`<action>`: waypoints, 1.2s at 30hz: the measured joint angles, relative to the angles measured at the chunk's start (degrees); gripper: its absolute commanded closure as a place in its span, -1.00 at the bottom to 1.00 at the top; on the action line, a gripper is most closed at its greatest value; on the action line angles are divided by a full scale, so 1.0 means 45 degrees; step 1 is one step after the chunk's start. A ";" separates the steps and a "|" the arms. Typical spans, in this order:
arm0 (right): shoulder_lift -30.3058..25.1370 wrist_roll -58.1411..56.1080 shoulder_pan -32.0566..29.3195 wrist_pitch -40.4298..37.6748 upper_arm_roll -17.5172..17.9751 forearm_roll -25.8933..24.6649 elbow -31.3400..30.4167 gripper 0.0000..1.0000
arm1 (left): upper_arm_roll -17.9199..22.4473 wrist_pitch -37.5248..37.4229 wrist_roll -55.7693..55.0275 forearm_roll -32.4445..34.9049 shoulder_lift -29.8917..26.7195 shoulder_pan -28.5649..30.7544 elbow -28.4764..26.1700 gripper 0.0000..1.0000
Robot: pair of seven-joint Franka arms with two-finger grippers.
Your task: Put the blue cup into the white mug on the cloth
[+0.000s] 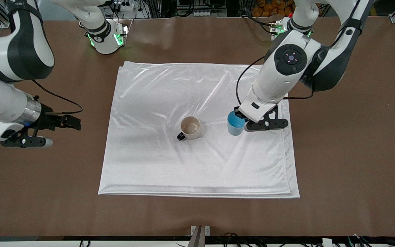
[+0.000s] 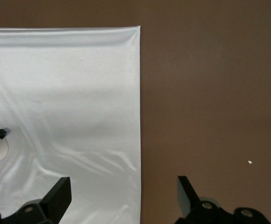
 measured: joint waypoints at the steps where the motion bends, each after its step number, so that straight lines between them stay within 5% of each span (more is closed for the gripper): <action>1: -0.0159 0.0000 -0.0022 -0.0096 -0.0018 0.0000 -0.0001 -1.00 | -0.0001 -0.0003 -0.0120 0.0000 0.0023 -0.0120 -0.0007 1.00; 16: -0.2246 -0.0090 -0.0369 -0.0870 -0.0129 0.0000 -0.0230 -1.00 | 0.0013 0.0907 -0.2416 0.0000 0.0934 -0.1698 0.0001 1.00; 36: -0.2491 -0.0116 -0.0115 -0.0635 -0.0880 0.0000 -0.0243 -1.00 | 0.0340 0.3146 -0.3772 0.0024 0.2370 -0.3186 0.0048 1.00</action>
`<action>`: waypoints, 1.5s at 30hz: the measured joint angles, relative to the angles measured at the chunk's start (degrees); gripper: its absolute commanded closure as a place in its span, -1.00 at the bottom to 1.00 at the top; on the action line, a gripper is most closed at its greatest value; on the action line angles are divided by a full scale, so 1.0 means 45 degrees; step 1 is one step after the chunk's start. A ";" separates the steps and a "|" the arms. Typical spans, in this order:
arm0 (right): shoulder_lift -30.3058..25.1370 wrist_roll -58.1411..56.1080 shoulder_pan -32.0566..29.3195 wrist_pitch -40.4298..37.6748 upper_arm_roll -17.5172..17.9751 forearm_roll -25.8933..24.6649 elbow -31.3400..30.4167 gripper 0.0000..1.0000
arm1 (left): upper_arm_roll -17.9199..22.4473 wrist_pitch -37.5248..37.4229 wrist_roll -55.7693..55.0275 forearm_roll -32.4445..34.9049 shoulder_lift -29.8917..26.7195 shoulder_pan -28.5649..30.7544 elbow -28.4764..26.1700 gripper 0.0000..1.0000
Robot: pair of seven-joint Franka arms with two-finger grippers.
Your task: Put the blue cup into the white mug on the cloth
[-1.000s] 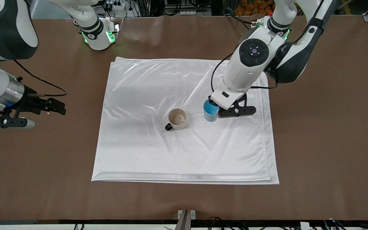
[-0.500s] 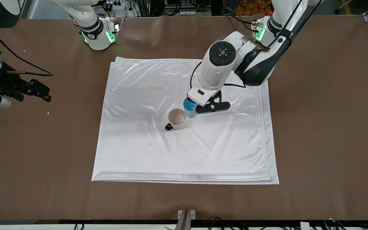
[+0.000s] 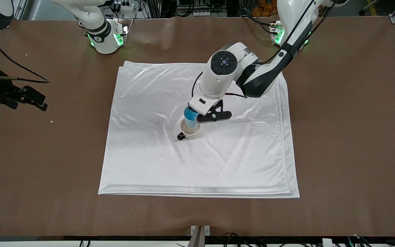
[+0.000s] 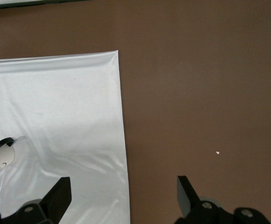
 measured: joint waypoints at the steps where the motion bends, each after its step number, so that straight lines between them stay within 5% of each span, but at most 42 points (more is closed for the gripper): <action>1: -0.0029 0.0000 0.0027 0.0000 -0.0030 0.0000 0.0001 -1.00 | 0.0082 0.0057 -0.0015 0.0003 0.0053 -0.0094 0.0001 1.00; 19: -0.0141 -0.0668 0.0091 0.0173 -0.0132 0.0000 -0.0003 -1.00 | 0.1348 0.0826 -0.0145 0.0117 0.0787 -0.1356 0.0035 0.91; 23: -0.0141 -0.0971 0.0091 0.0237 -0.0258 0.0000 -0.0007 -1.00 | 0.1364 0.0978 -0.0145 0.0121 0.0892 -0.1357 0.0040 -0.99; 45: -0.0156 -0.1500 0.0090 0.0133 -0.1068 0.0000 -0.0008 -1.00 | 0.1381 0.1182 -0.0145 0.0523 0.0807 -0.1414 0.0721 -1.00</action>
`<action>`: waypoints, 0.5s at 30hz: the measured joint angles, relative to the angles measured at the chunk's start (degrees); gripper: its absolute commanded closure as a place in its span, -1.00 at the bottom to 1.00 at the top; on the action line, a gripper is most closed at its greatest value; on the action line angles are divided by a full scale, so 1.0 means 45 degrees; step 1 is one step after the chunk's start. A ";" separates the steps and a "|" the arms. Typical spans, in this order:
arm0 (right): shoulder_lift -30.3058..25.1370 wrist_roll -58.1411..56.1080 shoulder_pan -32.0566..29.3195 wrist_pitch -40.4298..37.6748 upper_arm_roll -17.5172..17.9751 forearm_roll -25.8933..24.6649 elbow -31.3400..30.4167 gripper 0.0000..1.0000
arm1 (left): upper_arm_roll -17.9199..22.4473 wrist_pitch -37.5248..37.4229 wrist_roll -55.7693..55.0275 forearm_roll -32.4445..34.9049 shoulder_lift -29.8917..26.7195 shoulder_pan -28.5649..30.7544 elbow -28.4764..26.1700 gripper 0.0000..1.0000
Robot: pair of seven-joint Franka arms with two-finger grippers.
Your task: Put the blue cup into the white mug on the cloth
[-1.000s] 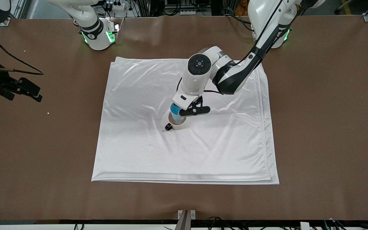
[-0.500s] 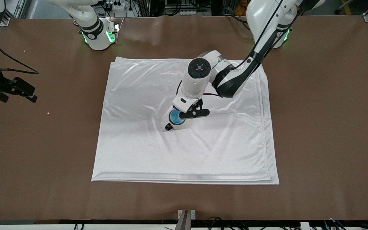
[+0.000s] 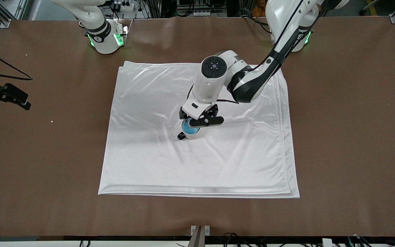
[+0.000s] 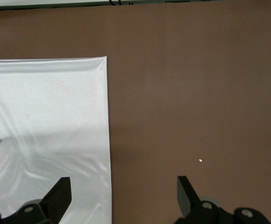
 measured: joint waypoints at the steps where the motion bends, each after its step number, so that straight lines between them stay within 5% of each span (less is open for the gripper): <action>1: -0.0006 0.0000 0.0000 -0.0052 -0.0036 0.0000 0.0000 -1.00 | 0.0008 -0.0021 0.0000 0.0008 -0.0080 0.0024 0.0045 -1.00; 15: -0.0028 -0.0031 0.0110 -0.0159 -0.0078 0.0000 -0.0001 -1.00 | 0.0095 -0.2831 0.1276 0.0137 -0.2589 0.1464 0.0210 -1.00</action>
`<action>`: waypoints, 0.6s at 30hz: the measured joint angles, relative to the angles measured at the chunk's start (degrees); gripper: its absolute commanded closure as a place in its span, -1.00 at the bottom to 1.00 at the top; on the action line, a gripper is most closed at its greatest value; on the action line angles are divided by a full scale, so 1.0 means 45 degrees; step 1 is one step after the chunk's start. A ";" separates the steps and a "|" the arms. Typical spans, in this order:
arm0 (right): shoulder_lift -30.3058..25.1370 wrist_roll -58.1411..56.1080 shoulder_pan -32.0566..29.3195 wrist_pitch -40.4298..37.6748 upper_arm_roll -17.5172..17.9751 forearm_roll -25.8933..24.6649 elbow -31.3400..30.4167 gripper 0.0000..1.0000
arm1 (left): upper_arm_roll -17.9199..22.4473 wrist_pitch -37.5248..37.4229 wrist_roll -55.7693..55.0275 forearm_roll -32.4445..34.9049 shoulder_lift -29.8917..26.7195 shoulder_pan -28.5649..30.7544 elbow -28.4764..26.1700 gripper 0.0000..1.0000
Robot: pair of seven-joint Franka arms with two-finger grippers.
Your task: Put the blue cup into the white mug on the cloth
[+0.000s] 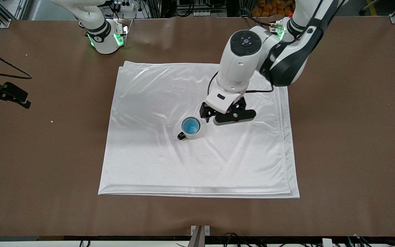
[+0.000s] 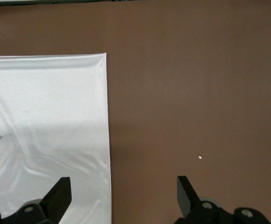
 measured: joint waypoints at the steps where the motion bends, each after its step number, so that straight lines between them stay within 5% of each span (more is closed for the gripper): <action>1: 0.0000 -0.0002 0.0013 0.0002 0.0000 0.0000 0.0000 -1.00 | 0.0003 -0.0277 0.0324 0.0000 -0.0220 0.0177 0.0002 -1.00; 18: 0.0000 -0.0029 0.0113 0.0005 0.0018 0.0000 -0.0017 -1.00 | -0.0014 -0.3396 0.3403 -0.0001 -0.2386 0.2202 -0.0048 -1.00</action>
